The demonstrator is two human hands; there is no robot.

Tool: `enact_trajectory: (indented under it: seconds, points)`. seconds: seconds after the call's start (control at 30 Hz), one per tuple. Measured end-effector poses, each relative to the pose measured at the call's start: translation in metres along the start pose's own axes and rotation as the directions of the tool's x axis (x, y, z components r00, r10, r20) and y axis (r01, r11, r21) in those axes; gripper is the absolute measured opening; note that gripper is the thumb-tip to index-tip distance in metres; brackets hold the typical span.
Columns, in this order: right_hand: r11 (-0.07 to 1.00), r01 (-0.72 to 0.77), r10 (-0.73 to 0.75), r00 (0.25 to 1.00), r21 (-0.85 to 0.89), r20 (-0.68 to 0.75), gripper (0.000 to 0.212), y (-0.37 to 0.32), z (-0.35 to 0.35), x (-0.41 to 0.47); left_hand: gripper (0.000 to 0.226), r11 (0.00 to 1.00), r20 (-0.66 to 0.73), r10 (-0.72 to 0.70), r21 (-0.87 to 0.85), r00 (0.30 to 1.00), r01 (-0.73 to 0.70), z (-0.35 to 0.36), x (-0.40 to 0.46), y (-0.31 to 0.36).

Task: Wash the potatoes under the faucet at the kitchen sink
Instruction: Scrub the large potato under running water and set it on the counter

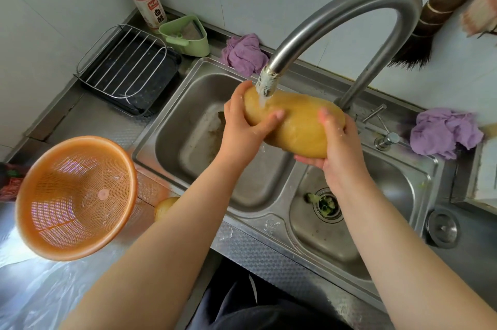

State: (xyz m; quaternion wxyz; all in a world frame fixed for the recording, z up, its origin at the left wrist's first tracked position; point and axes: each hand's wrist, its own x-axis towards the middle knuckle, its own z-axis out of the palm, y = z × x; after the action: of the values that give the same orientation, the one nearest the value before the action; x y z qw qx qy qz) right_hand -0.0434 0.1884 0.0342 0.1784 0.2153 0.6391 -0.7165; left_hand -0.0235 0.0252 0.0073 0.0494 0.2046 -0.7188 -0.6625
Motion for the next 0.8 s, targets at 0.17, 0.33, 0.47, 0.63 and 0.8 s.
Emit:
enact_trajectory:
  seconds: [0.17, 0.33, 0.47, 0.63, 0.8]
  points:
    - [0.991, -0.137, 0.137, 0.991, 0.005, -0.004, 0.048, -0.008, 0.002, -0.003, 0.047, 0.999, -0.076, 0.014, -0.029, 0.997, -0.017, 0.005, -0.004, 0.002]
    - [0.989, -0.142, 0.141, 0.989, -0.03, -0.046, 0.05, 0.004, 0.004, -0.009, 0.012, 0.983, -0.23, -0.18, -0.081, 0.956, 0.166, 0.013, 0.002, 0.02]
    - [0.989, -0.145, 0.143, 0.988, -0.031, -0.056, 0.049, 0.006, 0.003, -0.01, 0.013, 0.963, -0.219, -0.249, 0.047, 0.943, 0.266, 0.011, 0.01, 0.028]
    - [0.986, -0.154, 0.153, 0.988, -0.069, -0.026, 0.056, -0.006, 0.008, -0.005, 0.003, 0.984, -0.2, -0.115, 0.114, 0.973, 0.14, -0.002, 0.008, 0.029]
    - [0.942, -0.333, 0.334, 0.942, -0.031, 0.037, 0.043, -0.024, 0.003, 0.0, 0.083, 0.998, 0.348, -0.057, 0.0, 0.936, 0.061, -0.036, 0.008, 0.011]
